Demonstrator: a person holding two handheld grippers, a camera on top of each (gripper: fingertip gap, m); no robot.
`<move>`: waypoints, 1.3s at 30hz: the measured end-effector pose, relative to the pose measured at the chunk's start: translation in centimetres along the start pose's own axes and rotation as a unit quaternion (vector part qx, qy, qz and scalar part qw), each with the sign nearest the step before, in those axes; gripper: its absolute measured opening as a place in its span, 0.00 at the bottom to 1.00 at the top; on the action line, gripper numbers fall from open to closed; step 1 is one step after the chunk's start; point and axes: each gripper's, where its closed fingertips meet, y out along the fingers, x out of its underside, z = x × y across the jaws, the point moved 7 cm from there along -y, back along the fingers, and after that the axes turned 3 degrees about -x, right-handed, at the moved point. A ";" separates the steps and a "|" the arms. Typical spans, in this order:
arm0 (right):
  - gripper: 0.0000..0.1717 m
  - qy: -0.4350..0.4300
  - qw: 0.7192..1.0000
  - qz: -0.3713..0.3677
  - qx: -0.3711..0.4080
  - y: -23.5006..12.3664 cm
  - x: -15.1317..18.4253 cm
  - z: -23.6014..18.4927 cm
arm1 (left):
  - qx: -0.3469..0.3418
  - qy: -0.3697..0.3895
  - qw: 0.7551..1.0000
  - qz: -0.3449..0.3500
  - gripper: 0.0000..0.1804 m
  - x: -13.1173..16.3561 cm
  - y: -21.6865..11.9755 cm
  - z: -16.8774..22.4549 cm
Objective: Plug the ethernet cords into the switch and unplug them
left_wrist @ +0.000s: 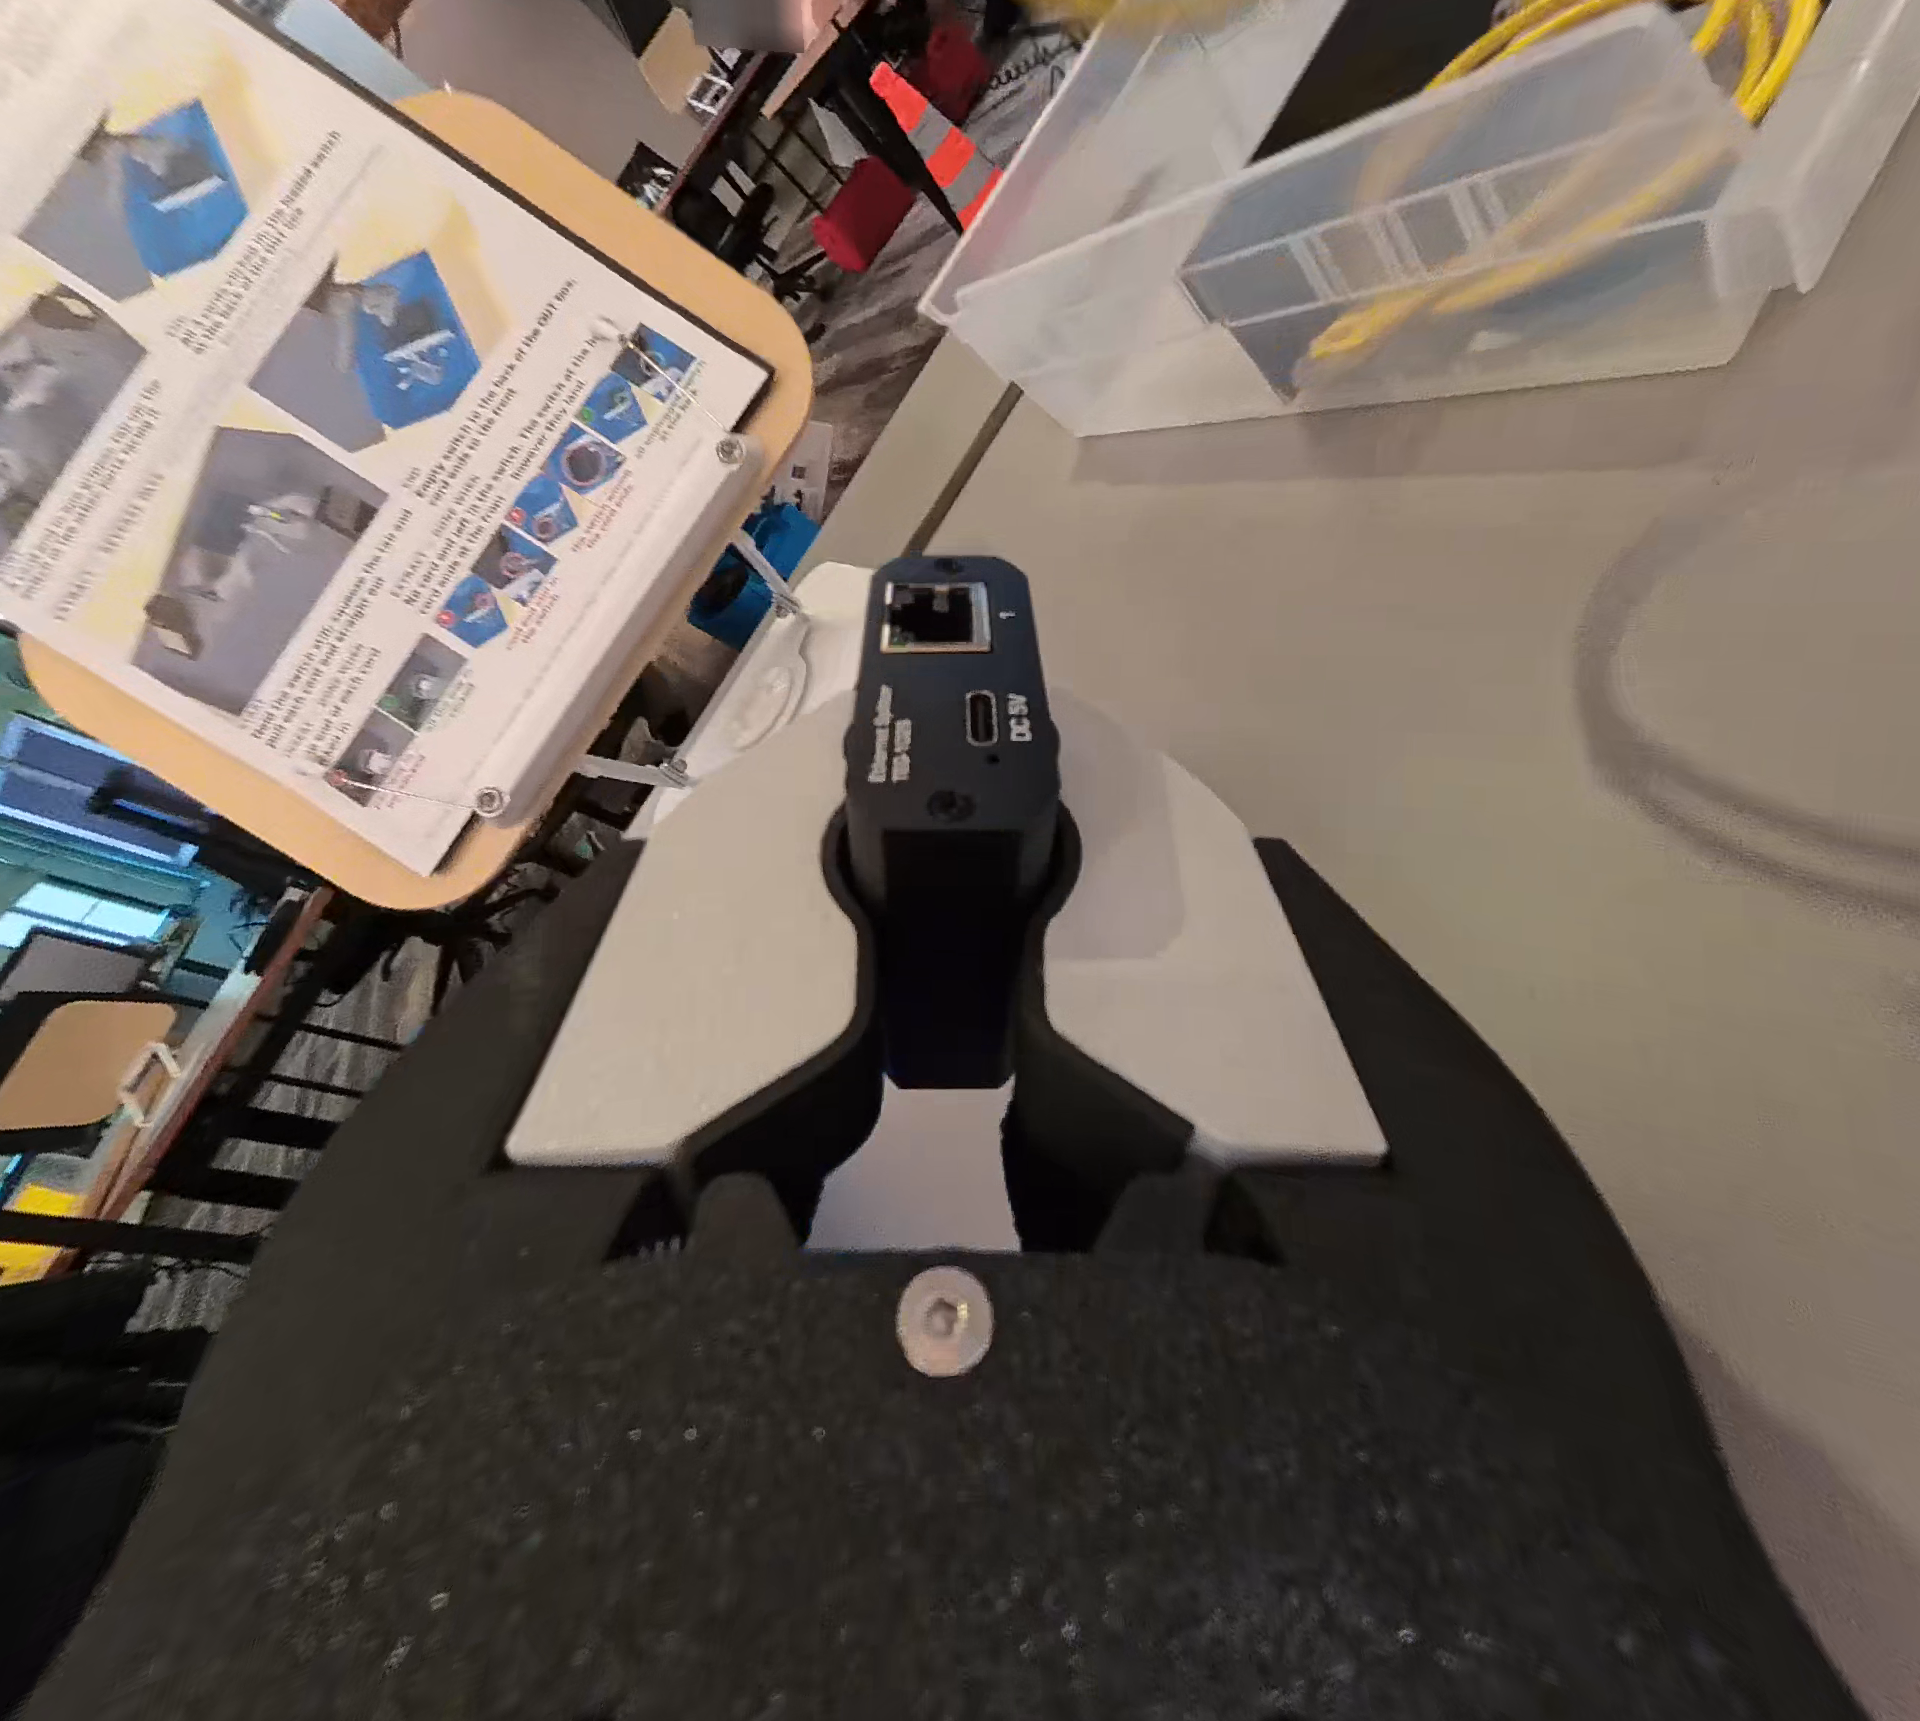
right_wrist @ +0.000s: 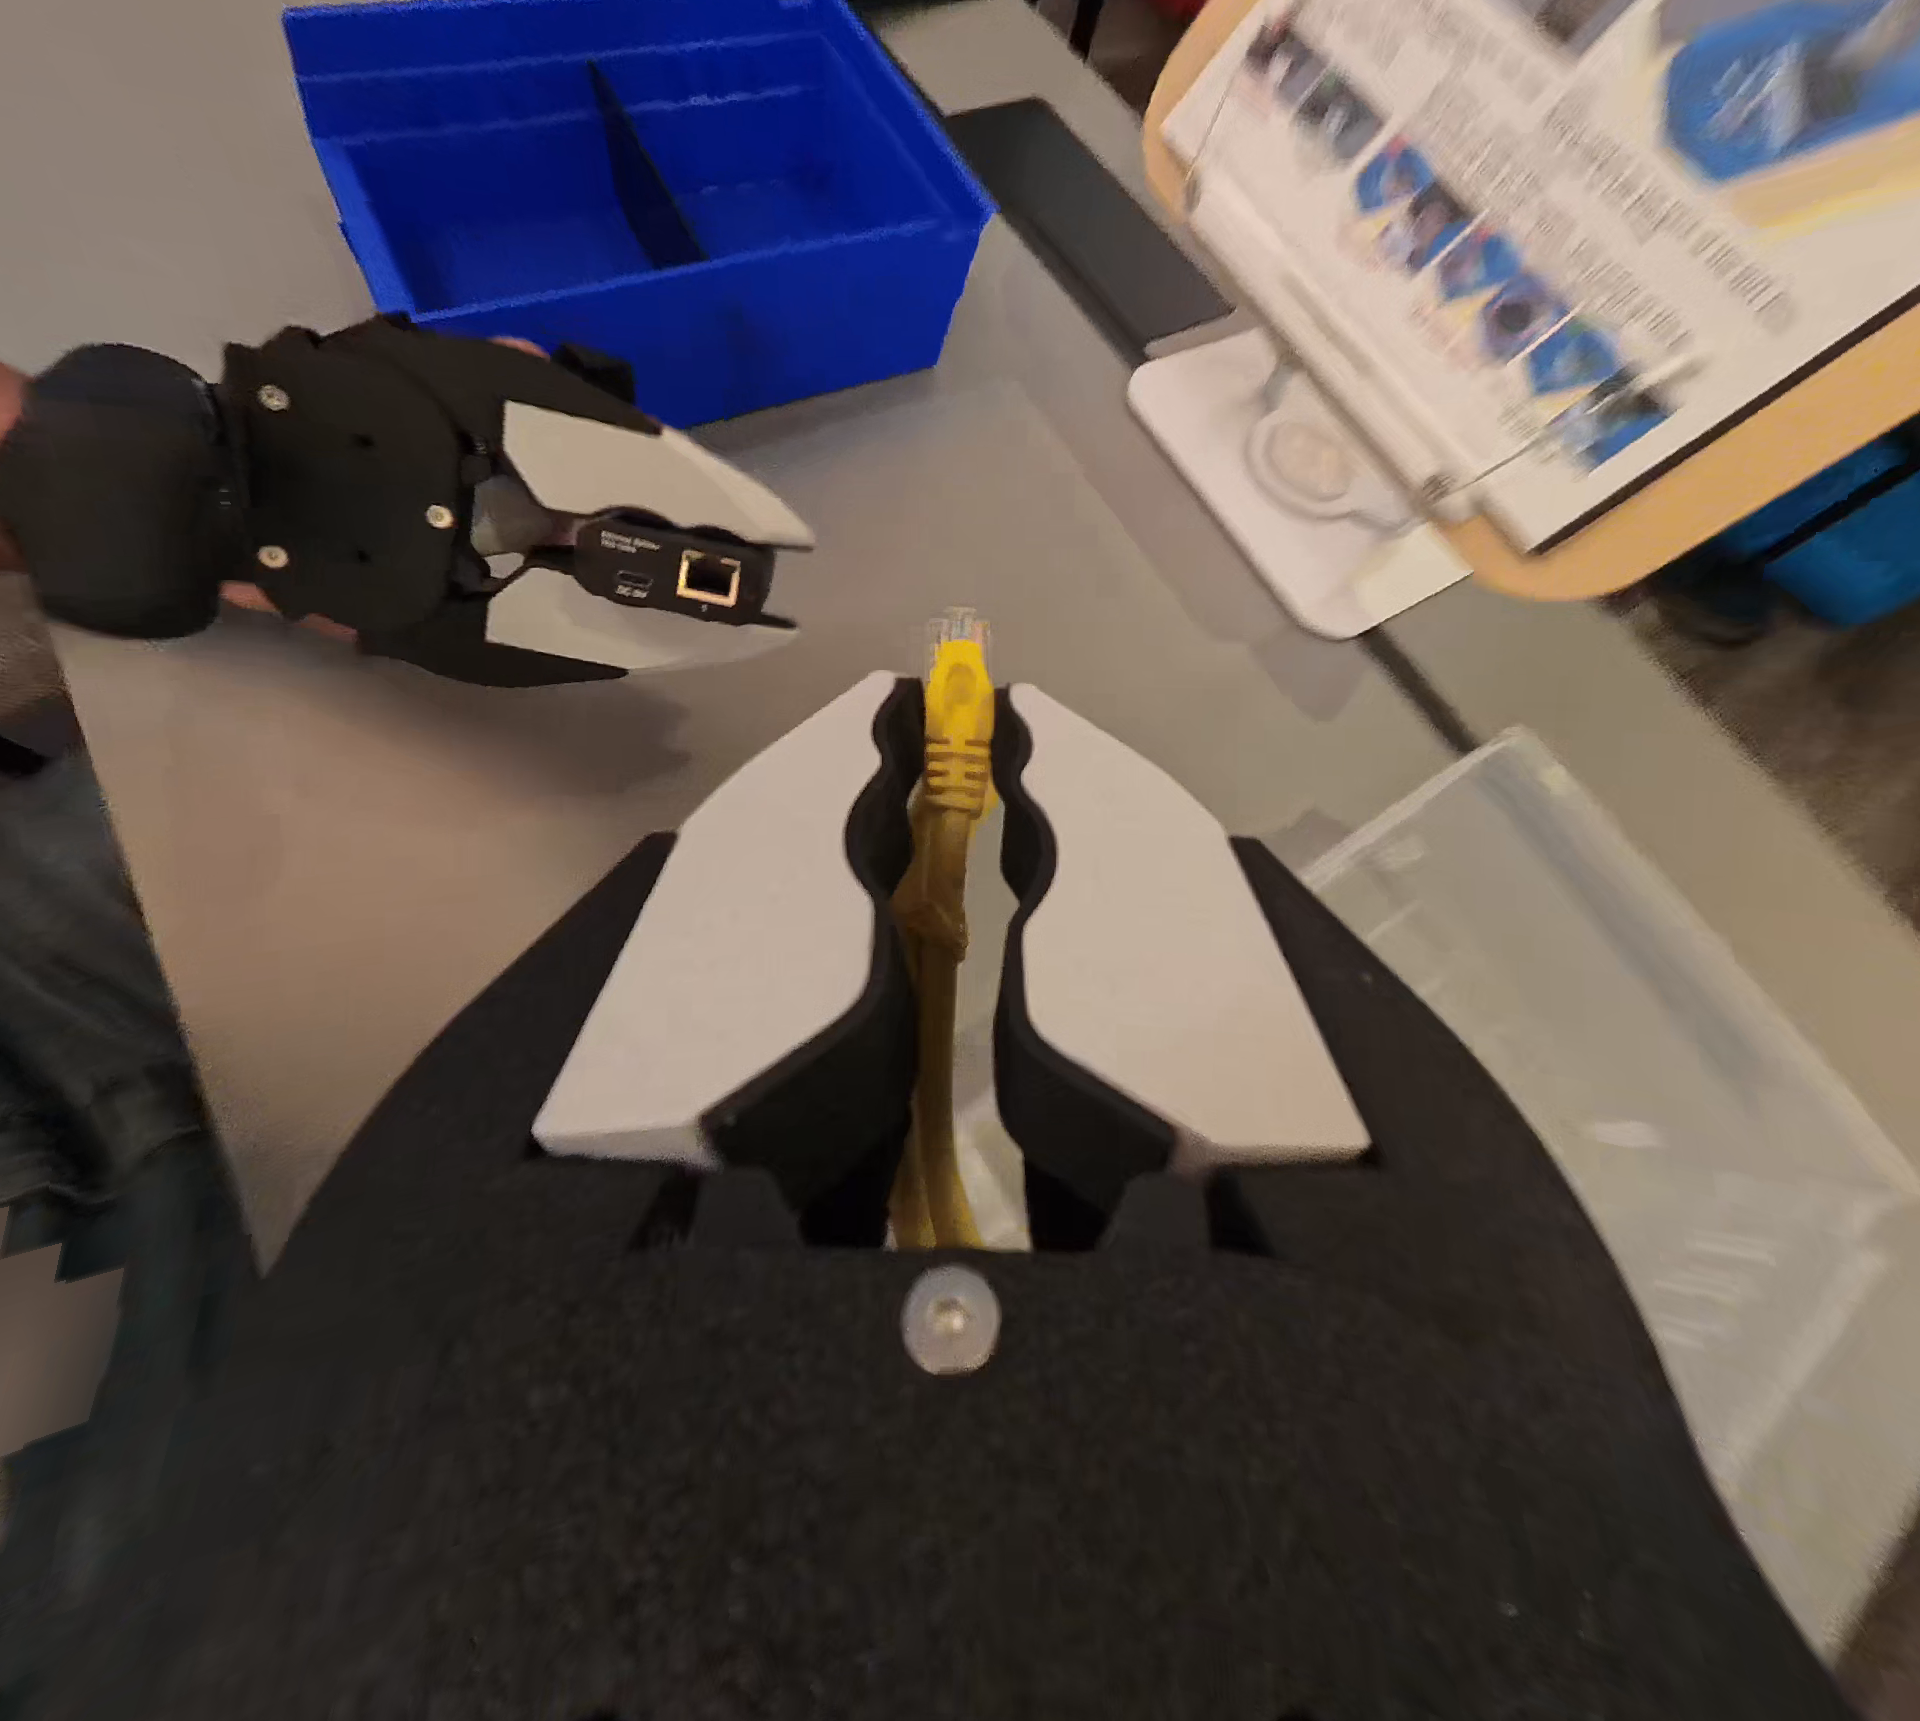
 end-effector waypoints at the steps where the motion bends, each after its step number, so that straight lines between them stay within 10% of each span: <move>1: 0.07 -0.025 1.000 0.006 0.002 -1.2 -0.8 0.5 | 0.004 -0.007 1.000 -0.003 0.14 0.4 0.1 0.0; 5: 0.07 -0.110 0.991 -0.063 0.034 -3.5 0.2 3.6 | 0.042 -0.087 0.995 -0.018 0.14 1.1 0.5 -0.9; 13: 0.07 -0.216 0.963 -0.133 0.094 2.0 13.7 6.3 | 0.053 -0.127 0.990 -0.020 0.14 1.5 0.5 -1.7; 17: 0.07 -0.125 0.981 -0.132 0.064 4.8 17.4 6.6 | 0.076 -0.134 0.988 -0.003 0.14 1.3 0.4 -1.5; 25: 0.26 0.021 0.997 -0.064 0.044 1.8 14.7 5.0 | 0.156 -0.191 0.963 0.107 0.14 0.4 -0.7 -2.5; 33: 0.22 -0.085 0.992 0.086 0.025 -1.1 10.9 0.1 | 0.220 -0.260 0.929 0.141 0.14 0.2 -1.0 -3.0; 39: 0.25 0.011 0.957 0.226 -0.179 2.4 8.1 -2.5 | 0.290 -0.293 0.892 0.185 0.14 -0.4 -1.6 -3.0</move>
